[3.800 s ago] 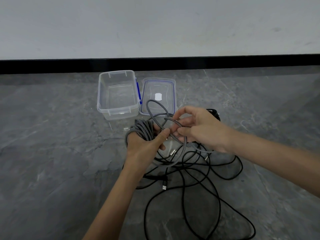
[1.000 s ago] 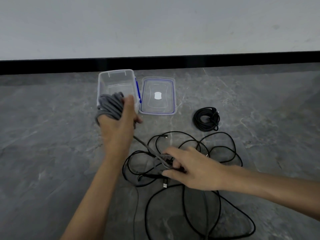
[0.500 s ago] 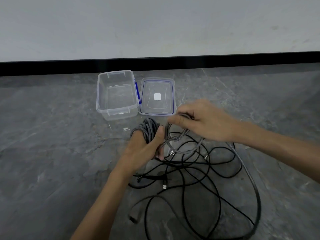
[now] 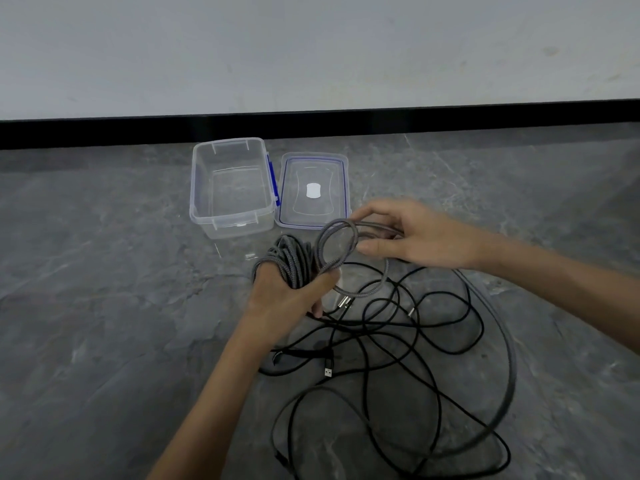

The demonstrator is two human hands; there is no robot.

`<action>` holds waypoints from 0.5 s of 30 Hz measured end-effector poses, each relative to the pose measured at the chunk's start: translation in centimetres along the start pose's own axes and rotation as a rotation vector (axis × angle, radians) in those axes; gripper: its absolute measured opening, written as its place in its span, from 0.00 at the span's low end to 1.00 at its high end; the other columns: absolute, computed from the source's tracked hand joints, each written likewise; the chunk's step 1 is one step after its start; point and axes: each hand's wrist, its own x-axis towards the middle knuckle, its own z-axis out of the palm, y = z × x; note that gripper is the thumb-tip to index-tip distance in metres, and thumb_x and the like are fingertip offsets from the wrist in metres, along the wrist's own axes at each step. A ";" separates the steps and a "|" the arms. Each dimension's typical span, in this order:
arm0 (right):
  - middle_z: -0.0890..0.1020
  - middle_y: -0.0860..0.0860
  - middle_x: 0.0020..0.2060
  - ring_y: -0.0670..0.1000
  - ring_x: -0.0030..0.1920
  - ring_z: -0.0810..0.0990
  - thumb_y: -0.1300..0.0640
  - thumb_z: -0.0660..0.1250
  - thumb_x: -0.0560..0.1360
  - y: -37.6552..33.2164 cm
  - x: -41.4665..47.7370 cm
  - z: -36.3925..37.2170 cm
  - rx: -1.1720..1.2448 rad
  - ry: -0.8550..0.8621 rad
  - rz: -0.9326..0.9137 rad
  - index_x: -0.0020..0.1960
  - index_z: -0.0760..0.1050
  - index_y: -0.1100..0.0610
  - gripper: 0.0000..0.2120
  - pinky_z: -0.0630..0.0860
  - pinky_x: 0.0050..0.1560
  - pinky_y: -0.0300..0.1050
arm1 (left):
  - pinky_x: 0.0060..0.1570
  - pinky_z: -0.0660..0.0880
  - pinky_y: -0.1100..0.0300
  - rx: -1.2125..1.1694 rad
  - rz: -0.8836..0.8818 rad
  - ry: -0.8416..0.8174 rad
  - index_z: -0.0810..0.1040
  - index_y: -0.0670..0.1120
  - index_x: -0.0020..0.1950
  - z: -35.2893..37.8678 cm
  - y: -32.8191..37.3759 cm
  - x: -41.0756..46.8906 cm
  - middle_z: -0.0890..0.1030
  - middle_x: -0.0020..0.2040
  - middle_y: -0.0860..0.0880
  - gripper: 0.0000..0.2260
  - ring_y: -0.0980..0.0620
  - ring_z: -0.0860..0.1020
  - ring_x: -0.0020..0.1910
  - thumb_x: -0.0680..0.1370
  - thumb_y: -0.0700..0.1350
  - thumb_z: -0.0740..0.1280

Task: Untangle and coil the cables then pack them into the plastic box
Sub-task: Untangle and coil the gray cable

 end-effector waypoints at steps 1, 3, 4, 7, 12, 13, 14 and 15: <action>0.80 0.65 0.44 0.61 0.38 0.76 0.57 0.69 0.76 0.2 0.0 0.0 -0.015 0.017 -0.001 0.59 0.75 0.54 0.12 0.75 0.43 0.48 | 0.27 0.69 0.66 0.001 -0.001 0.015 0.73 0.40 0.32 0.0 -0.1 0.0 0.75 0.24 0.42 0.13 0.52 0.71 0.21 0.75 0.40 0.72; 0.80 0.65 0.41 0.50 0.34 0.74 0.59 0.68 0.77 0.6 0.0 -0.1 -0.058 0.042 -0.006 0.57 0.75 0.56 0.10 0.72 0.37 0.39 | 0.28 0.69 0.66 0.009 -0.007 0.026 0.73 0.41 0.30 0.1 -0.1 0.1 0.75 0.24 0.43 0.15 0.53 0.71 0.22 0.75 0.42 0.72; 0.81 0.62 0.39 0.46 0.33 0.75 0.60 0.67 0.77 0.7 0.1 0.0 -0.074 0.051 -0.001 0.56 0.76 0.57 0.08 0.71 0.37 0.36 | 0.28 0.69 0.67 0.013 -0.012 0.028 0.73 0.42 0.30 0.1 -0.1 0.1 0.76 0.24 0.43 0.15 0.54 0.71 0.22 0.74 0.43 0.73; 0.83 0.52 0.38 0.41 0.34 0.79 0.58 0.62 0.80 1.0 0.2 0.2 -0.064 0.074 0.054 0.53 0.77 0.60 0.08 0.73 0.38 0.32 | 0.29 0.69 0.68 0.044 -0.023 0.056 0.74 0.43 0.29 0.0 -0.3 0.1 0.77 0.24 0.45 0.16 0.56 0.72 0.22 0.74 0.46 0.73; 0.80 0.47 0.35 0.46 0.33 0.79 0.59 0.59 0.81 1.6 0.1 -0.2 -0.187 0.180 0.082 0.49 0.78 0.58 0.09 0.73 0.37 0.34 | 0.31 0.70 0.67 0.063 0.003 0.081 0.74 0.45 0.28 -0.5 -0.4 0.3 0.76 0.24 0.48 0.18 0.55 0.74 0.24 0.75 0.50 0.72; 0.79 0.44 0.35 0.44 0.34 0.78 0.61 0.61 0.80 1.7 0.2 -0.3 -0.280 0.204 0.041 0.50 0.80 0.58 0.09 0.72 0.39 0.32 | 0.31 0.71 0.68 0.086 0.007 0.071 0.75 0.44 0.29 -0.5 -0.3 0.3 0.77 0.24 0.48 0.17 0.55 0.75 0.24 0.74 0.50 0.72; 0.77 0.42 0.34 0.44 0.35 0.76 0.62 0.63 0.79 1.7 0.2 -0.3 -0.366 0.226 -0.004 0.51 0.82 0.59 0.09 0.69 0.39 0.29 | 0.31 0.72 0.68 0.117 0.009 0.059 0.74 0.43 0.29 -0.5 -0.2 0.3 0.77 0.24 0.49 0.17 0.55 0.76 0.24 0.74 0.50 0.73; 0.74 0.42 0.33 0.45 0.36 0.73 0.63 0.64 0.78 1.8 0.3 -0.4 -0.433 0.244 -0.046 0.51 0.83 0.60 0.08 0.67 0.39 0.29 | 0.32 0.73 0.67 0.145 0.010 0.043 0.74 0.43 0.29 -0.4 -0.2 0.2 0.77 0.24 0.50 0.18 0.55 0.76 0.24 0.74 0.51 0.73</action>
